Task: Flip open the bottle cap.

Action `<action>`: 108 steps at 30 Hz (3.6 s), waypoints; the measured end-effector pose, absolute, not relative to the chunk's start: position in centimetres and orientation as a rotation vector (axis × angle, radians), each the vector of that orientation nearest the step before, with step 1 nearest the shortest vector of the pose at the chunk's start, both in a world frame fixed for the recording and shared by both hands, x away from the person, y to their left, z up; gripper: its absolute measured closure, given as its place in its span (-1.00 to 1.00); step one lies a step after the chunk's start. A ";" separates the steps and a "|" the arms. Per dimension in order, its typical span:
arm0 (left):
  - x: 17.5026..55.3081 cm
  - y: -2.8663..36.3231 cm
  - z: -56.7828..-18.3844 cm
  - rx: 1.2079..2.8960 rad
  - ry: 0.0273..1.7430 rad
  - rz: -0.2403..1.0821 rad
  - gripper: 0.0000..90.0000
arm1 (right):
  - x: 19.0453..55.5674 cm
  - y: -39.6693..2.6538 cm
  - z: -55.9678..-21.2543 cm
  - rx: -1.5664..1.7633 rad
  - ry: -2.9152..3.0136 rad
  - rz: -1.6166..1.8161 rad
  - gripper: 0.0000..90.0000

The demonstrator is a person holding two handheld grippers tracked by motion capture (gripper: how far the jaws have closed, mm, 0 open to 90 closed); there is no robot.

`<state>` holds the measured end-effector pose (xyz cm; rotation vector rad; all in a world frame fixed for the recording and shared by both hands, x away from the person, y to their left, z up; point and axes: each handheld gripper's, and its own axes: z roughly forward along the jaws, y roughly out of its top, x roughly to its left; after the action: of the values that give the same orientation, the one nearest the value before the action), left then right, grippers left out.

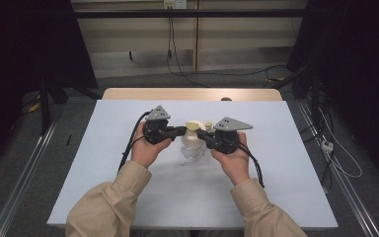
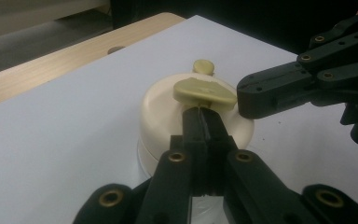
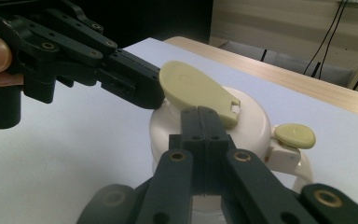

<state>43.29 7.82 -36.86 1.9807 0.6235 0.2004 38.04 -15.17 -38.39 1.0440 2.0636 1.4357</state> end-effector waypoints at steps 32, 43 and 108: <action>43.6 5.9 -36.0 2.009 0.580 0.212 1.00 | 37.9 -15.1 -38.4 1.045 2.054 1.428 1.00; 43.7 5.9 -35.5 2.001 0.580 0.214 1.00 | 37.8 -15.1 -38.5 1.050 2.047 1.432 1.00; 44.1 4.3 -35.1 2.023 0.550 0.209 1.00 | 37.7 -15.1 -38.6 1.046 2.034 1.439 1.00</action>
<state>44.13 4.31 -35.09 2.0229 0.5503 0.2093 37.70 -15.09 -38.62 1.0462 2.0341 1.4394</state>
